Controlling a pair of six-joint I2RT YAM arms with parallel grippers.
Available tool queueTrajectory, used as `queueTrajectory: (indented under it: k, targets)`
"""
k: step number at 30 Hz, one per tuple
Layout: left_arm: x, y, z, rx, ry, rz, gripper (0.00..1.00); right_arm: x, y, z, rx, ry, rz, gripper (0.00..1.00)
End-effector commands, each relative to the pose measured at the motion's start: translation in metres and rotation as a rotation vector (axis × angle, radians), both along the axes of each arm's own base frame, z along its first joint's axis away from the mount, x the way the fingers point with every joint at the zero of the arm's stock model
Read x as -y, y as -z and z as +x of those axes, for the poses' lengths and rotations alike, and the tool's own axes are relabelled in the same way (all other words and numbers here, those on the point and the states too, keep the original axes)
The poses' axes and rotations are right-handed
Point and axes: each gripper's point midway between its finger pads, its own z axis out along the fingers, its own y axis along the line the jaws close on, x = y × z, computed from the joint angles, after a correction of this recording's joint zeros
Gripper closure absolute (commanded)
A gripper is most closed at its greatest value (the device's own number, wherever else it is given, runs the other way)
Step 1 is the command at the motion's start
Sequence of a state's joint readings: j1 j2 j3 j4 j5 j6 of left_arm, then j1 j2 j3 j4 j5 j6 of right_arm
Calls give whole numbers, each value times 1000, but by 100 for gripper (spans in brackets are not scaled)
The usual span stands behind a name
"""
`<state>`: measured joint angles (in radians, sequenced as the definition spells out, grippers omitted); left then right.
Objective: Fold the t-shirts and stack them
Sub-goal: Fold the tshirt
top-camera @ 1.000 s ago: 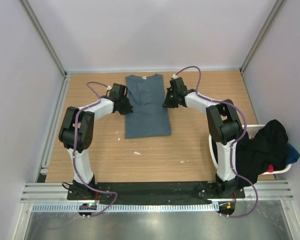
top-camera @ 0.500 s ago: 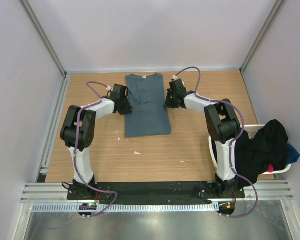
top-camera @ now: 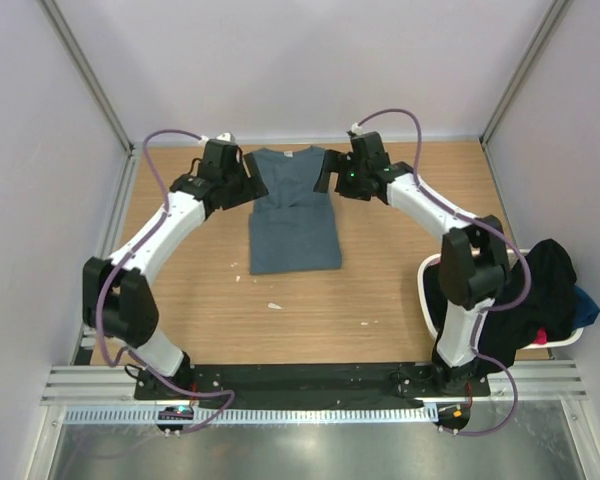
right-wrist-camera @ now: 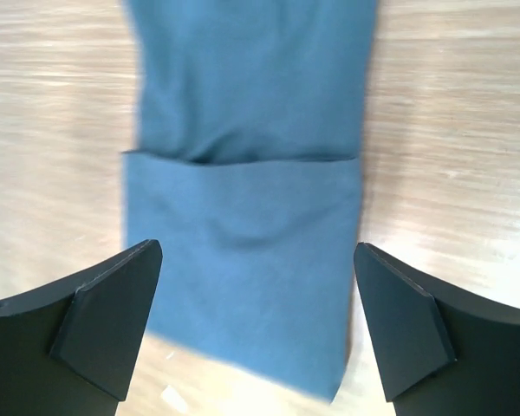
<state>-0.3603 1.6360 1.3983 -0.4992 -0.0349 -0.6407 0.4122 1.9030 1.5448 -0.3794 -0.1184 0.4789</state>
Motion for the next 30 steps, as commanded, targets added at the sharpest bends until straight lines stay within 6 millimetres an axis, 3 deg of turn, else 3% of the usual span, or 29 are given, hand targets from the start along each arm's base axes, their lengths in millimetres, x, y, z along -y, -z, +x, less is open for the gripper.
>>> queueTrajectory:
  k: [1,2,3,5,6,7,8,9,13,18,22,26,30]
  targets:
    - [-12,-7,-38,-43,-3,14,26,0,-42,-36,17,-47,69,0]
    - [-14,-18,-47,-22,-17,-14,24,1,-42,-42,16,-45,76,1]
    - [-18,-6,-57,-49,-22,-10,22,5,-27,-57,-22,-38,67,0]
    - [-19,-4,-71,-61,-27,-34,15,13,-32,-70,-6,-12,70,0]
    - [-21,1,-83,-76,-32,-47,12,19,-13,-84,-46,-4,53,0]
    - [-22,4,-88,-82,-34,-54,11,22,-17,-91,-43,13,67,0]
    - [-23,8,-93,-95,-36,-57,11,23,-12,-96,-47,22,67,0]
    - [-24,8,-98,-94,-43,-68,11,28,7,-109,-89,29,56,0]
    - [-24,39,-120,-162,-39,-92,15,27,32,-134,-138,52,70,0]
    - [-23,64,-131,-197,-60,-116,21,26,51,-140,-160,85,49,0]
    - [-20,81,-129,-234,-62,-116,33,20,62,-138,-172,94,52,2]
    - [-20,101,-124,-275,-70,-92,39,21,78,-132,-191,114,22,10]
    - [-16,109,-116,-285,-70,-91,41,20,84,-128,-202,126,12,19]
